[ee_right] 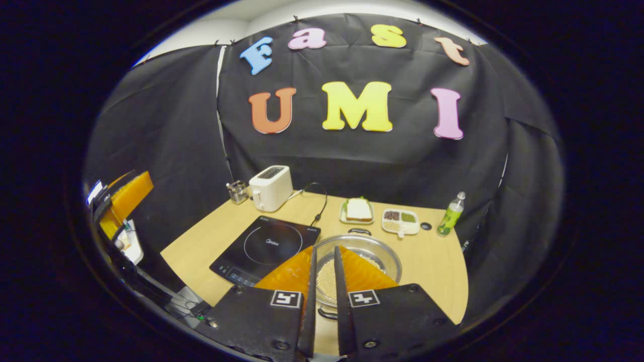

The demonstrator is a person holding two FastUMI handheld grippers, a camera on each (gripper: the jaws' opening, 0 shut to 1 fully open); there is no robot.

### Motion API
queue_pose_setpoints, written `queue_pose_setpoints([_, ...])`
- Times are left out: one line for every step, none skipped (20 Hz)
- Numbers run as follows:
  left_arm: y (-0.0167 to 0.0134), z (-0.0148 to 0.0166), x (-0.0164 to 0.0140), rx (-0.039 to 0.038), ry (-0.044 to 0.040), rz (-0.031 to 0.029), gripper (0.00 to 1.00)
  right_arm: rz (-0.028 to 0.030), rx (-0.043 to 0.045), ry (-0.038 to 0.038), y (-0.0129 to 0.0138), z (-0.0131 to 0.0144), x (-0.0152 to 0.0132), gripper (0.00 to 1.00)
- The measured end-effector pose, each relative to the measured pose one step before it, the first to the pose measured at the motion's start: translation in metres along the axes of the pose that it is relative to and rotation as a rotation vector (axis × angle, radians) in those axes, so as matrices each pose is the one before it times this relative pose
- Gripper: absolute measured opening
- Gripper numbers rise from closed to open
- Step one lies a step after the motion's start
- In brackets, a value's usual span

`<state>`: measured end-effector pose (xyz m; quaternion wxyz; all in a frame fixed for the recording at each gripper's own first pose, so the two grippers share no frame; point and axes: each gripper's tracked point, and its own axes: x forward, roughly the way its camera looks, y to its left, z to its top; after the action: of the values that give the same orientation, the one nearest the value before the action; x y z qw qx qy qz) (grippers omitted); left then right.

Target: First push the handle of the pot to place it horizontally, then grasp the pot with both hands and set it on the induction cooktop.

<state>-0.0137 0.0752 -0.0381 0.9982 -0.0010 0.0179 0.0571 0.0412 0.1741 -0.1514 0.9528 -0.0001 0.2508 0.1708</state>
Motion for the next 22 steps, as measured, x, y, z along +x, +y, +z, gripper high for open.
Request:
queue_pose_setpoints([0.00353, -0.002, -0.00159, 0.00229, 0.00298, 0.01034, 0.96, 0.00969, 0.00782, 0.0349, 0.00274, -0.01292, 0.00811, 0.14])
queue_pose_setpoints([0.00216, -0.00293, -0.00065, 0.00113, 0.0054, 0.00813, 0.96, 0.0105, 0.00794, 0.0374, 0.00307, -0.01178, 0.00734, 0.11])
queue_pose_setpoints([0.0016, -0.00248, -0.0017, -0.00141, 0.0042, 0.00475, 0.96, 0.00991, 0.00671, 0.03849, 0.00366, -0.01515, 0.01016, 0.05])
queue_pose_setpoints([0.00111, -0.0022, -0.00221, -0.00204, 0.00423, 0.00396, 0.96, 0.00462, 0.00532, 0.03416, 0.00113, -0.01167, 0.00872, 0.06])
queue_pose_setpoints([0.00046, -0.0025, -0.00131, -0.00136, 0.00199, 0.00665, 0.96, 0.00193, 0.00155, 0.03606, -0.00022, -0.01158, 0.00881, 0.04])
queue_pose_setpoints([0.0006, -0.00213, -0.00184, -0.00094, 0.00448, 0.00563, 0.96, 0.00327, 0.00161, 0.0301, 0.00148, -0.0105, 0.00857, 0.0])
queue_pose_setpoints([0.00158, -0.00193, -0.00074, -0.00203, 0.00494, 0.00482, 0.96, 0.00478, -0.00077, 0.03113, 0.00143, -0.01153, 0.00709, 0.04])
queue_pose_setpoints([0.00039, -0.00276, 0.00091, -0.00324, 0.00557, 0.0039, 0.96, 0.00117, -0.00189, 0.02351, 0.00016, -0.00931, 0.00846, 0.04])
queue_pose_setpoints([0.0002, -0.00218, -0.00018, -0.00264, 0.00761, 0.00452, 0.96, -0.00003, -0.00121, 0.03004, 0.00004, -0.01151, 0.00661, 0.01])
queue_pose_setpoints([0.00072, -0.00207, -0.00052, -0.00211, 0.00406, 0.00343, 0.96, 0.0057, 0.00175, 0.02683, 0.00073, -0.00885, 0.00682, 0.01])
queue_pose_setpoints([0.0003, -0.00109, -0.00069, 0.00002, 0.00221, 0.00281, 0.96, 0.00052, 0.00632, 0.02816, 0.00038, -0.00894, 0.00783, 0.04])
queue_pose_setpoints([0.00147, -0.00063, 0.00065, 0.00241, 0.00253, 0.00358, 0.96, 0.00877, 0.00711, 0.02327, 0.00135, -0.00661, 0.00745, 0.04])
queue_pose_setpoints([0.00073, -0.00043, 0.00006, 0.00305, 0.00184, 0.00342, 0.96, 0.00032, 0.00707, 0.02367, 0.00165, -0.00814, 0.00808, 0.03])
queue_pose_setpoints([0.00207, 0.00037, -0.00024, 0.00256, 0.00022, 0.00199, 0.96, -0.00391, 0.00024, 0.02128, -0.00053, -0.00542, 0.0072, 0.04])
queue_pose_setpoints([0.00058, -0.00091, 0.00038, 0.0029, 0.00053, 0.0, 0.96, -0.00371, -0.00009, 0.01492, -0.00032, -0.00522, 0.00672, 0.0])
queue_pose_setpoints([0.0005, 0.00095, 0.00076, 0.00354, 0.00195, 0.00197, 0.96, -0.00359, -0.00009, 0.01516, -0.00134, -0.00326, 0.00696, 0.04])
queue_pose_setpoints([0.00103, -0.00057, -0.00045, 0.00364, 0.00289, 0.00175, 0.96, -0.00693, 0.0037, 0.01546, -0.00238, -0.00433, 0.00586, 0.04])
queue_pose_setpoints([0.00165, -0.00094, -0.00019, 0.00205, 0.00162, 0.00325, 0.96, -0.00436, 0.00905, 0.01213, -0.0018, -0.00291, 0.00471, 0.04])
queue_pose_setpoints([0.00244, -0.00044, -0.0004, 0.00104, 0.00176, 0.00409, 0.96, -0.00325, 0.00884, 0.01331, -0.00212, -0.00238, 0.00499, 0.0])
queue_pose_setpoints([0.00171, -0.00084, 0.00062, 0.00083, 0.00423, 0.00326, 0.96, -0.00779, 0.0054, 0.00732, -0.00242, -0.00078, 0.00352, 0.04])
queue_pose_setpoints([0.0012, -0.00088, -0.00006, 0.00014, 0.00309, 0.00473, 0.96, -0.00987, -0.00039, 0.00295, -0.00419, -0.00026, 0.00302, 0.03])
queue_pose_setpoints([0.00079, -0.00049, 0.00022, -0.00119, 0.00526, 0.00141, 0.96, -0.00492, 0.00052, 0.00196, -0.00344, 0.00034, 0.00256, 0.0])
